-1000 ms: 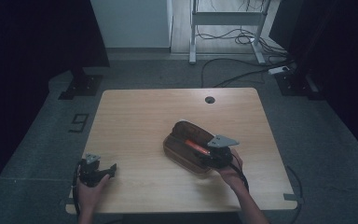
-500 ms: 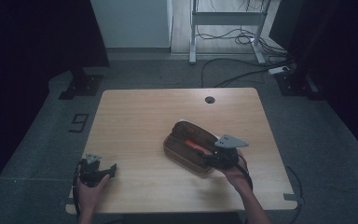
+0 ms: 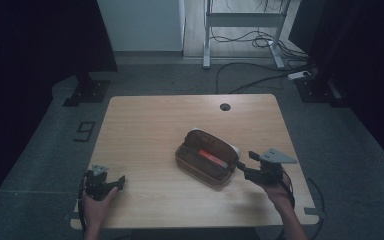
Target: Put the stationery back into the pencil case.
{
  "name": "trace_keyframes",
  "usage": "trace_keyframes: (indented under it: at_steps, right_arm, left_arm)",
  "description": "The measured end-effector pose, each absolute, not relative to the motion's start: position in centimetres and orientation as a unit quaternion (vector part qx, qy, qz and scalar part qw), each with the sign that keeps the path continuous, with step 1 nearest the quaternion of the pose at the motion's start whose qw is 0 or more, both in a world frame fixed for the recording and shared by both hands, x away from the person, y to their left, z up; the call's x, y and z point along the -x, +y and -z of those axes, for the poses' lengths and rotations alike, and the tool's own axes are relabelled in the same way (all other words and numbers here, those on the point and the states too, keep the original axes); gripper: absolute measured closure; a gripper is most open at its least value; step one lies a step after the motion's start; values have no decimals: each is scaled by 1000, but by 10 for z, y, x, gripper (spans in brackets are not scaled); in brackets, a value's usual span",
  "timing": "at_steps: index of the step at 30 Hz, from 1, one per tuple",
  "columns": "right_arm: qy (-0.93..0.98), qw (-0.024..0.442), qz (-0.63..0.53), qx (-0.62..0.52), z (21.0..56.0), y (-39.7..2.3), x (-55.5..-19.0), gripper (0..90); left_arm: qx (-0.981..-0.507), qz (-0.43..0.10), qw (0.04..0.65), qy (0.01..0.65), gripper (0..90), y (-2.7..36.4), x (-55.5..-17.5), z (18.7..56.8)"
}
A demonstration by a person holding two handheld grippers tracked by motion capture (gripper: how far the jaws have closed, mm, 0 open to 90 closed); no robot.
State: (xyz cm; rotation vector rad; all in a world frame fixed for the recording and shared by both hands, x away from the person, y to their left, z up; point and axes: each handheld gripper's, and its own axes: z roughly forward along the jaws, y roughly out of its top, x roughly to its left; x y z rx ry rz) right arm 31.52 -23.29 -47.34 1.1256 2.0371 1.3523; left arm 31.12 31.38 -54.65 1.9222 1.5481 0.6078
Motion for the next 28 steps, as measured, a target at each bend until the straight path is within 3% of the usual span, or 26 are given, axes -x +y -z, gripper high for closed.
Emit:
trace_keyframes:
  at_steps: [12, 28]
  right_arm:
    - [723, 202, -442, -491, 521, -281, -336, 339]
    - [734, 203, -401, -510, 542, -282, -345, 320]
  left_arm:
    - [-722, -229, 295, 582, 152, 314, -311, 547]
    - [-722, -228, 296, 582, 152, 314, -311, 546]
